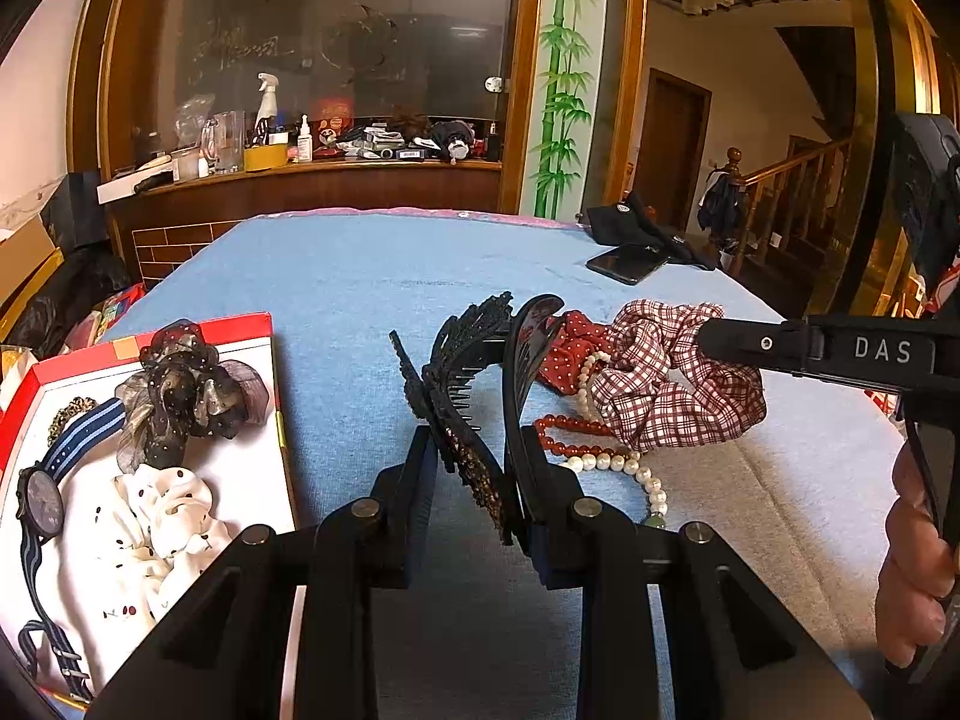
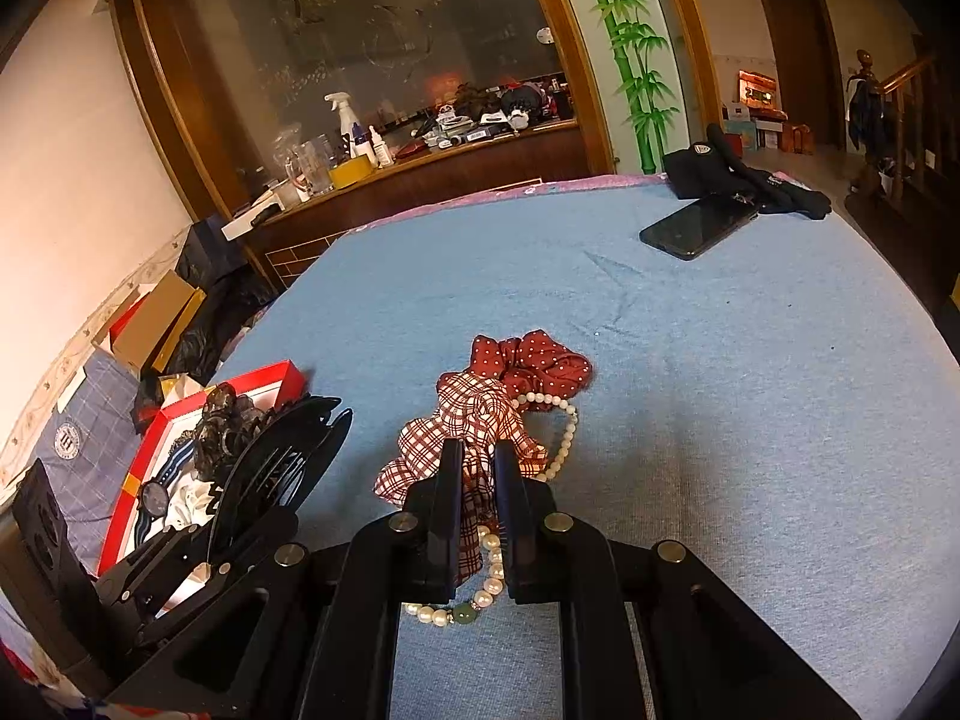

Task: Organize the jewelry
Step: 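Lift the claw clip with the left gripper while the right holds the plaid scrunchie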

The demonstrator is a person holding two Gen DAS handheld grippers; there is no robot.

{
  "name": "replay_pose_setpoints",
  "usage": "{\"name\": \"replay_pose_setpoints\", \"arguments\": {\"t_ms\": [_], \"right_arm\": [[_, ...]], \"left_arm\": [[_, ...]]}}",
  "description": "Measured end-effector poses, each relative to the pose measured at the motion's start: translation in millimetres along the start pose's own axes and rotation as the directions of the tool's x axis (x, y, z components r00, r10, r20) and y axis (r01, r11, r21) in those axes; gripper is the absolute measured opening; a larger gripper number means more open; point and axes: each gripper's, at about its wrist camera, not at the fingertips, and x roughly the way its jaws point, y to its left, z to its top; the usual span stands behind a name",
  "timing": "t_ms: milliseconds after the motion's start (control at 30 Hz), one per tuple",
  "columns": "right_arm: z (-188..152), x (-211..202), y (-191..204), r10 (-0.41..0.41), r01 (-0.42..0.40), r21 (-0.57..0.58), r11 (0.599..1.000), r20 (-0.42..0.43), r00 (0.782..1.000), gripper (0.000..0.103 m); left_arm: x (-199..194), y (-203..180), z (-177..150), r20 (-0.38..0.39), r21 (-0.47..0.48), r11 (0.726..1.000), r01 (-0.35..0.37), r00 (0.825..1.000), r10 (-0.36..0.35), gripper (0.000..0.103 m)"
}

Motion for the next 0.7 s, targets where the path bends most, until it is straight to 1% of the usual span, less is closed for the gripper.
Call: {"name": "replay_pose_setpoints", "arguments": {"t_ms": [700], "right_arm": [[-1.7,-0.4,4.9,0.017,-0.017,-0.010,1.000,-0.001,1.000,0.011]], "left_arm": [[-0.5,3.1,1.4,0.010,0.005,1.000,-0.008,1.000,0.008,0.025]]}}
